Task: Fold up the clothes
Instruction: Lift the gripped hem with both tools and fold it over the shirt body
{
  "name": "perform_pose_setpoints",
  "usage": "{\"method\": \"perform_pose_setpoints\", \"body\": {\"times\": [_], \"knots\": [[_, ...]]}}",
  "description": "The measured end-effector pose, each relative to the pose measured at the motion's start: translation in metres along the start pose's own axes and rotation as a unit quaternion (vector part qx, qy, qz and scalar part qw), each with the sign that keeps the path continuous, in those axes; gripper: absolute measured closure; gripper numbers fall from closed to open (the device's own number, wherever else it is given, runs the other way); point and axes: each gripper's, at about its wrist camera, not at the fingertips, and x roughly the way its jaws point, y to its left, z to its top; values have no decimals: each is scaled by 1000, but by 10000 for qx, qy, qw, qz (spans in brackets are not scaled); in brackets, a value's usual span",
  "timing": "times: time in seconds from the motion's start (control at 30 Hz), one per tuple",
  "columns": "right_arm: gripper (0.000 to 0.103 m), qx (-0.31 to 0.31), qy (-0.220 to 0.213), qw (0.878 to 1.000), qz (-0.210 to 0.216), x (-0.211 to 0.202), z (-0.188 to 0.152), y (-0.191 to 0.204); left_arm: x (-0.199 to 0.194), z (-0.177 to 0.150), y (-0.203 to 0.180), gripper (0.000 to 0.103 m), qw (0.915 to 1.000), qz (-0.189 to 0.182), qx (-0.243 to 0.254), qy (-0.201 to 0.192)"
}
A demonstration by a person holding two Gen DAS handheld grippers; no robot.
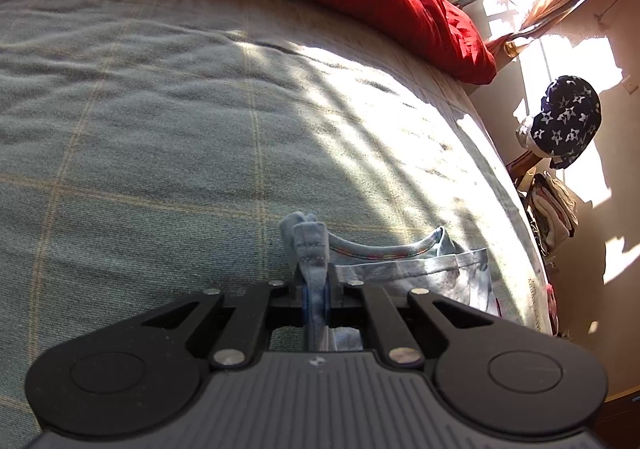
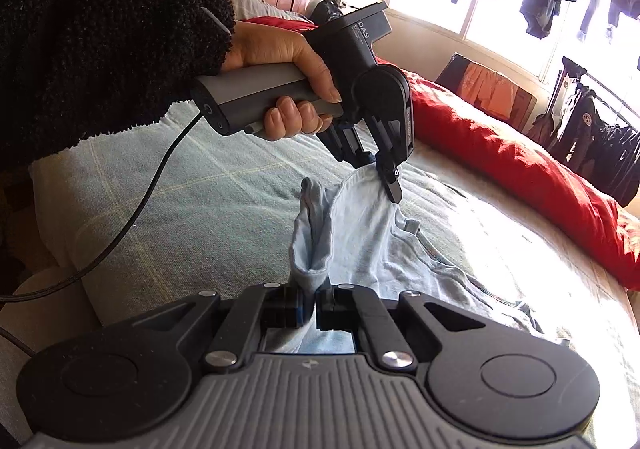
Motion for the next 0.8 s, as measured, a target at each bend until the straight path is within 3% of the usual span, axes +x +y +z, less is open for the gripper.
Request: {"method": "perform_pose_setpoints", "body": {"times": [0.37,0.8], "knots": [[98,675,-359,9969,-200,-45,-21,-44,-1,7,-85,98,9986,329,403,-121],[97,1856,-521,9809,-267,-80,-63,-107,42,7,-166,98,9956,539,764,31]]}}
